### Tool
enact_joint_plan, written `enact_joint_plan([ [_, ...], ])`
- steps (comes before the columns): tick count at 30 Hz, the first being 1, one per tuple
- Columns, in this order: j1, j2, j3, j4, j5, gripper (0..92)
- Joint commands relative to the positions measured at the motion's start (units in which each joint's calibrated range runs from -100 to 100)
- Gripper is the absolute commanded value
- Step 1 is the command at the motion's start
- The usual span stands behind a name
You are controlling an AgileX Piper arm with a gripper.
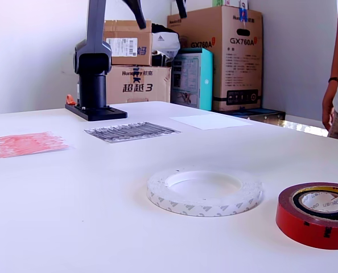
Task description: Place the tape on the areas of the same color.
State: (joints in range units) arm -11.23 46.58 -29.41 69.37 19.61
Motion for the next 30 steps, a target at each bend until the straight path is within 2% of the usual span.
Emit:
enact_joint_plan([
  [1,0.4,0.1,19.1,-8.1,0.7,53.8],
  [7,0.7,3.1,18.5,-8.2,5.6,53.8],
  [24,0.7,4.3,13.9,-7.3,14.0,53.8],
  [30,1.3,7.2,7.8,-2.1,19.0,53.8],
])
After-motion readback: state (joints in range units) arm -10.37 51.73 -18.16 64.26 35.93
